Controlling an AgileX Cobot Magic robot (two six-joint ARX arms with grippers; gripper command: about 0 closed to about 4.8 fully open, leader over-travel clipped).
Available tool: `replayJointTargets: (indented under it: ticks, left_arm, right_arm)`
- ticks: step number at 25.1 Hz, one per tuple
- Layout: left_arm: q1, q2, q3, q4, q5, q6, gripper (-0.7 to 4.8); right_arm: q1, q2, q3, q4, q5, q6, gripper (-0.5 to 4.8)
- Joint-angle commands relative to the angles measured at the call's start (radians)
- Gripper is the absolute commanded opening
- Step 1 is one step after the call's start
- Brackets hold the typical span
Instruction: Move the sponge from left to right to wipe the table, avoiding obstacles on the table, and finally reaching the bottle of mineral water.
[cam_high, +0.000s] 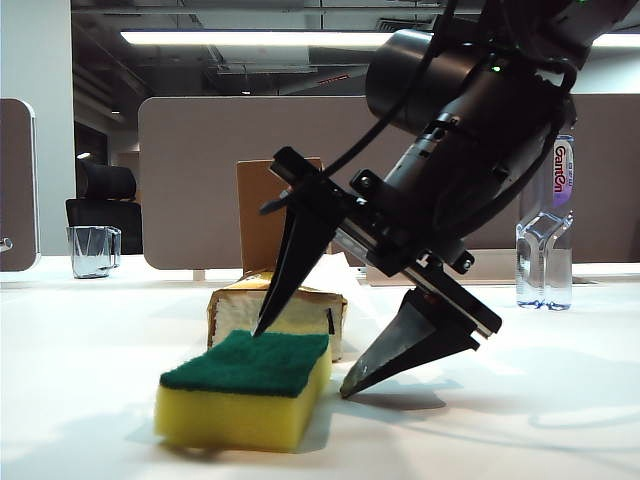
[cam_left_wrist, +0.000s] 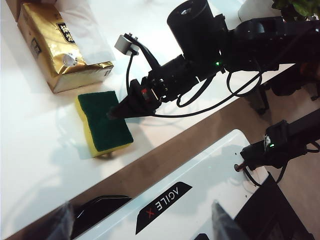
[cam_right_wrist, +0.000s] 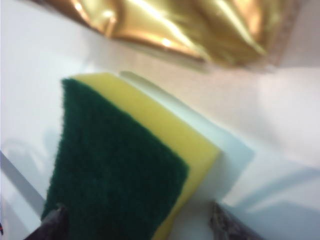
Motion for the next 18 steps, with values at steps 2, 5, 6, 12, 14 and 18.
replayJointTargets:
  ticks: [2,5,6,12,14,18]
  left_arm:
    - [-0.001,0.000,0.004,-0.003,0.008,0.001,3.54]
    - [-0.002,-0.001,0.004,-0.005,0.008,0.000,3.54]
    - [-0.002,-0.001,0.004,-0.006,0.008,0.001,3.54]
    - [-0.016,-0.002,0.004,-0.006,0.007,0.001,3.54]
    - [-0.016,-0.003,0.004,-0.006,0.007,0.001,3.54]
    - [-0.016,-0.008,0.004,-0.006,0.008,0.001,3.54]
  right_arm:
    - [0.015,0.031,0.003,0.016,0.008,0.011,3.67]
    - [0.027,0.050,0.003,0.011,0.028,0.020,3.57]
    - [0.030,0.053,0.003,0.008,0.039,0.022,3.48]
    - [0.037,0.054,0.003,-0.031,0.117,0.022,2.09]
    - [0.038,0.053,0.003,-0.030,0.138,0.022,1.46]
    - [0.037,0.053,0.003,-0.026,0.169,-0.005,-0.09]
